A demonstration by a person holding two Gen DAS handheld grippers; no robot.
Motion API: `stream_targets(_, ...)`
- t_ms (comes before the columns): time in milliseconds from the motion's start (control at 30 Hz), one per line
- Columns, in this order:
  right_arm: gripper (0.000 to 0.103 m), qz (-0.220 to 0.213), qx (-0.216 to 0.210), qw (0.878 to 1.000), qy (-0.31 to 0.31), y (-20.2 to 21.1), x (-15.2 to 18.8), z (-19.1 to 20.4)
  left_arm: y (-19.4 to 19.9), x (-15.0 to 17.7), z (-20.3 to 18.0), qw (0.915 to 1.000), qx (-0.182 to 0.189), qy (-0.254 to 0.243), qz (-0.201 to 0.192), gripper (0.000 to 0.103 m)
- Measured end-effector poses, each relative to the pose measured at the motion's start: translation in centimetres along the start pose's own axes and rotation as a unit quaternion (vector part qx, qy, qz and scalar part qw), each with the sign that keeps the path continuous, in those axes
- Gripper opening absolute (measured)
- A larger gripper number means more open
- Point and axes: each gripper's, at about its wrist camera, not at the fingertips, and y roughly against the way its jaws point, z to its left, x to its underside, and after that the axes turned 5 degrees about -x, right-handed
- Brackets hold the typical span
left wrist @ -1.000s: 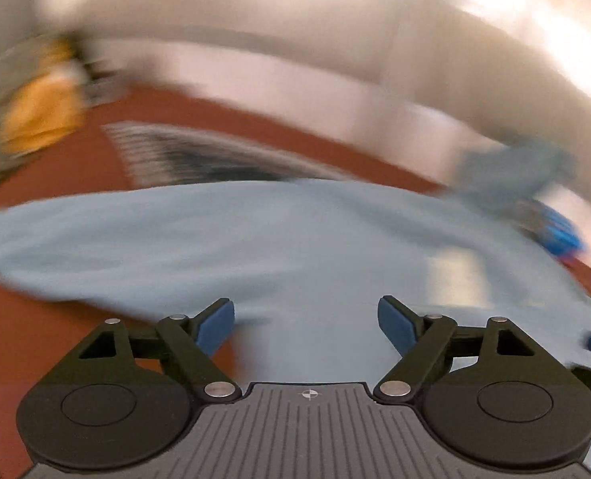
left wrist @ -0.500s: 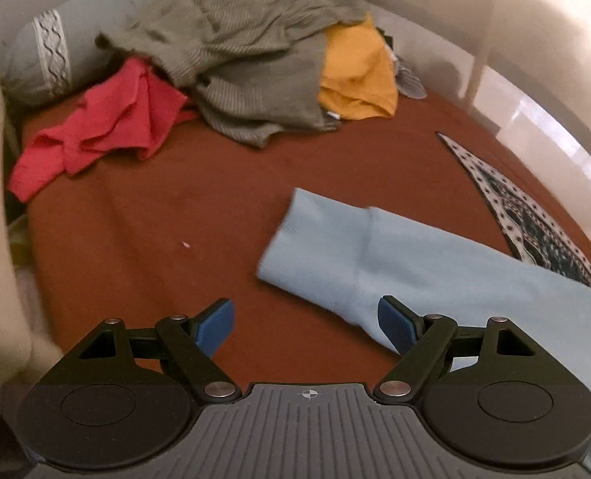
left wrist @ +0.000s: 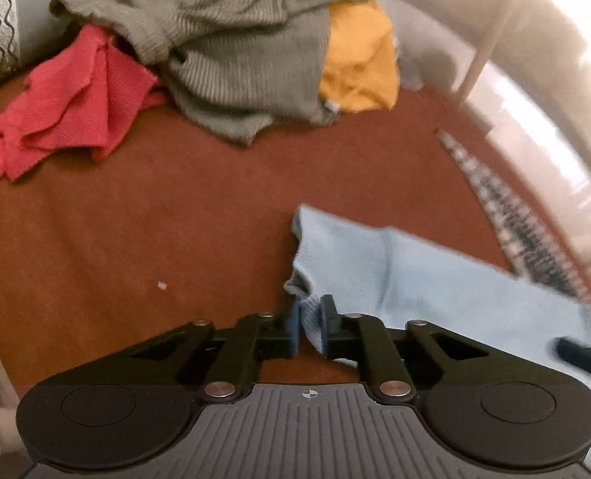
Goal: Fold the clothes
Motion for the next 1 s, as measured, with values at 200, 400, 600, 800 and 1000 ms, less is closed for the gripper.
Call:
stream_targets(200, 0.083, -0.004, 0.008, 0.999, 0.051, -3.0, -1.2, 2.7, 2.5, -1.4, -0.8, 0.9983, 0.056, -0.006, -0.014, 0.005)
stream_targets(400, 0.076, -0.013, 0.055, 0.99, 0.127, -5.1, -1.9, 5.4, 3.8, -1.7, -2.3, 0.9946, 0.098, -0.03, -0.017, 0.004)
stream_targets(600, 0.017, -0.015, 0.085, 0.984, 0.156, -6.2, -2.1, 5.3, 5.2, -1.7, -2.5, 0.9931, 0.109, -0.023, -0.038, 0.03)
stream_targets(800, 0.014, -0.023, 0.061, 0.998, 0.017, -2.5, -2.8, -0.1, 7.7, -1.8, -1.0, 0.9928, 0.082, 0.016, -0.086, 0.055)
stream_targets(1000, 0.014, -0.088, 0.051, 0.978, -0.182, 6.0, -3.2, -8.2, 5.2, 1.6, -5.6, 0.9917, 0.122, -0.038, -0.017, 0.069)
